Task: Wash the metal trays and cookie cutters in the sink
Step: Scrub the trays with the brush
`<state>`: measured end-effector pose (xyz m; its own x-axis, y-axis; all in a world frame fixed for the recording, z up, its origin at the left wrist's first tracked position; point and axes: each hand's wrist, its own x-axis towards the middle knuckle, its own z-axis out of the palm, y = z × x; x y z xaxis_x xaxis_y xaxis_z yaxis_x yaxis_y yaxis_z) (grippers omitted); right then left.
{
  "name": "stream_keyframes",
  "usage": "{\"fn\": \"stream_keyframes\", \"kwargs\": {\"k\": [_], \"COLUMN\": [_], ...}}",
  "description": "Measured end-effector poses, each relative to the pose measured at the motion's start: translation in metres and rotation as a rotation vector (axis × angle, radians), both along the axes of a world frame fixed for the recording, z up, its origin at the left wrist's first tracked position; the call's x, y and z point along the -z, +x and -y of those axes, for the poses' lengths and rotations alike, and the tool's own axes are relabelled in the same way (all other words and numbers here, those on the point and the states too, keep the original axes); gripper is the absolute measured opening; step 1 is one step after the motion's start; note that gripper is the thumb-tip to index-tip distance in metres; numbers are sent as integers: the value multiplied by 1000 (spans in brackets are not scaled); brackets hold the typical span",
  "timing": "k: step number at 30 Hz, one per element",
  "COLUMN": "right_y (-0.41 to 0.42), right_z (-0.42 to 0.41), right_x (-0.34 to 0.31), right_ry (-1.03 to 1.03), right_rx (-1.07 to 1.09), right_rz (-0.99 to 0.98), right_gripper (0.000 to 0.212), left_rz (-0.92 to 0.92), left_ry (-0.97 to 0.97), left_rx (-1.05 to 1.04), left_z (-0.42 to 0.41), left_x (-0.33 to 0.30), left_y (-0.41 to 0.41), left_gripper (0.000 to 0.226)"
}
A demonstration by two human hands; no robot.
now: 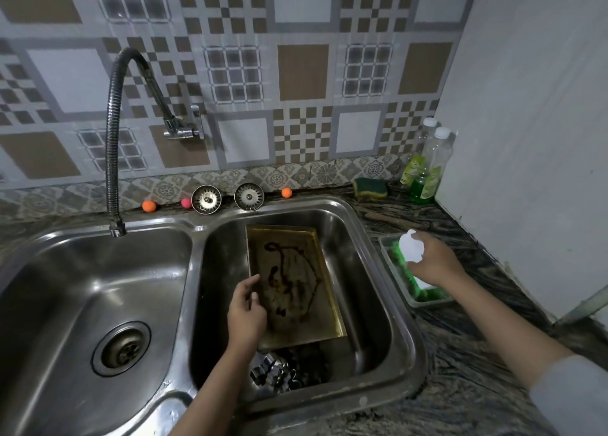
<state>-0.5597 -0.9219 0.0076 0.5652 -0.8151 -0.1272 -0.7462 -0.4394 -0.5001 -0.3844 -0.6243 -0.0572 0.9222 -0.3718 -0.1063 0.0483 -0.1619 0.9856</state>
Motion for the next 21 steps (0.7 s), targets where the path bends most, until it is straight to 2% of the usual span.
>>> {"fn": "stream_keyframes", "kwargs": {"k": [5,10,13,16,17,20,21], "right_y": [8,48,78,103,112,136,141], "right_z": [-13,-80,-130,-136,-124,-89,-93], "right_x": [-32,-43,-9,18,19,11,12], "right_ry": [-116,-27,15,-193,-253,-220,-214], "right_rx": [-97,-300,-454,-547,-517,-296,-284], "right_rz": [348,484,449,330,316,294,291], "right_gripper": [71,69,69,72,72,71,70], "left_rz": [16,82,154,204,210,201,193], "left_ry": [-12,-46,-54,-56,-63,-77,-76], "left_rx": [3,-6,-47,-66,-48,-4,-10], "left_z": [5,17,23,17,14,9,11], "left_x": [-4,-10,-12,-13,-13,-12,-11], "left_y": [7,12,10,9,8,-1,-2], "left_gripper": [36,37,37,38,38,37,36]}}
